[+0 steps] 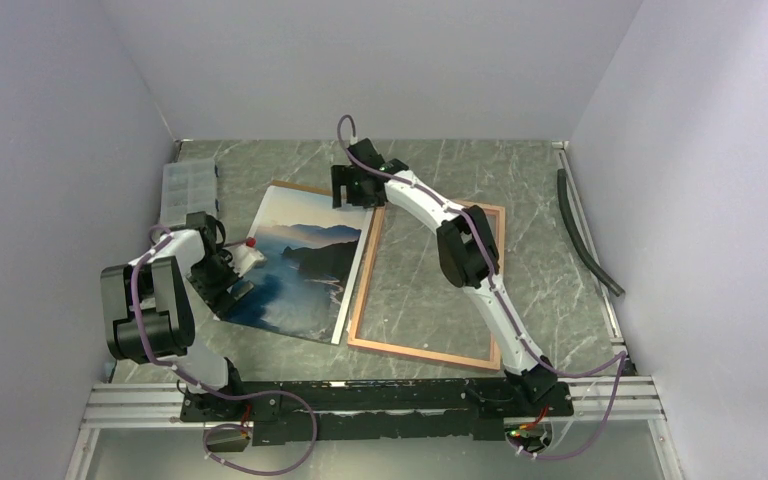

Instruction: Put the photo into the frame

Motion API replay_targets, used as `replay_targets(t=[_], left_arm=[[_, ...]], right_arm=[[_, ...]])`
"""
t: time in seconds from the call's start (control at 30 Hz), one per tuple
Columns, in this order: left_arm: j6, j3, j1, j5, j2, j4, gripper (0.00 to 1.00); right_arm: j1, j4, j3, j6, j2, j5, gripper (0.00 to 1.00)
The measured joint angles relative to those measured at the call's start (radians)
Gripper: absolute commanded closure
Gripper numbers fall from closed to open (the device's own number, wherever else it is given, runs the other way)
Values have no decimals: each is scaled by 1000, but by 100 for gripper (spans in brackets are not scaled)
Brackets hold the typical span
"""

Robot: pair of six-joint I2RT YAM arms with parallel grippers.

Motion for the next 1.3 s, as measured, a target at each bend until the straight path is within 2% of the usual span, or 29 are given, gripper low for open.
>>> replay_targets(t=[0.4,0.73,1.3], left_arm=[[-11,19,8,-4,16,-10,14],[-6,176,183,123,67,48,13],[-27,123,186,147,75,114,14]], right_arm=[[49,43,-79,16,-42,-45,10],[-10,58,-90,23,-53,-87,10],[-32,71,-112,14,-61,27,11]])
